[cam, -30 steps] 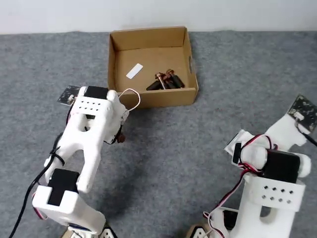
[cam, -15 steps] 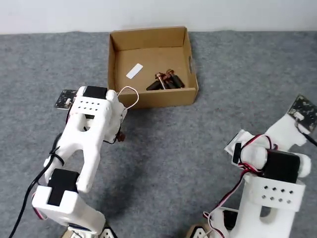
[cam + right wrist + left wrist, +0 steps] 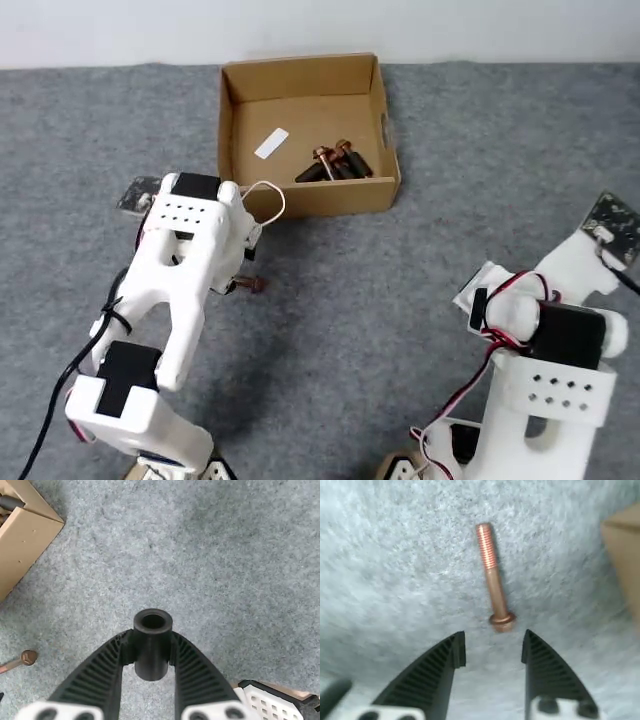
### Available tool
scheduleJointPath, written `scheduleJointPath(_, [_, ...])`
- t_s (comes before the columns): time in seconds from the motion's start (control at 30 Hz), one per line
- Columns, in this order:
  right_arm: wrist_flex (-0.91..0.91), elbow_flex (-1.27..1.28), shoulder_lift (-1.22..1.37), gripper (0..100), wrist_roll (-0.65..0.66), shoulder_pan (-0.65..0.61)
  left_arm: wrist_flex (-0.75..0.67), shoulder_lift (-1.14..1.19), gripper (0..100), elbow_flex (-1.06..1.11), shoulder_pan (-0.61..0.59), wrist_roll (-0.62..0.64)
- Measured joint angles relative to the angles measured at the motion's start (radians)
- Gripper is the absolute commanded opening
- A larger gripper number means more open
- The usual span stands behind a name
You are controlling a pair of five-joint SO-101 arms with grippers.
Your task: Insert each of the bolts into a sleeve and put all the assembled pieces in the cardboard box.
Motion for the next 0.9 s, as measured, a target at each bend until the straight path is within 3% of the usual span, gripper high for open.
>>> scheduleJointPath(0.07, [0.0,0.0,0.0,0.8,0.0,0.0,0.048,0.0,19,0.0,0.0,-0.186])
scheduleJointPath(0.23, [0.0,0.021,0.0,0.8,0.0,0.0,0.149,0.0,19,0.0,-0.026,-0.796])
scheduleJointPath(0.4, [0.0,0.061,0.0,0.8,0.0,0.0,0.172,-0.002,19,0.0,-0.077,-1.441])
scheduleJointPath(0.5, [0.0,0.061,0.0,0.8,0.0,0.0,0.172,-0.005,19,-0.006,-0.097,-1.741])
scheduleJointPath(0.7, [0.0,0.061,0.0,0.8,0.0,0.0,0.172,-0.005,18,-0.101,-0.092,-2.173])
scheduleJointPath(0.9, [0.0,0.061,0.0,0.8,0.0,0.0,0.074,-0.005,19,-0.143,-0.084,-2.361])
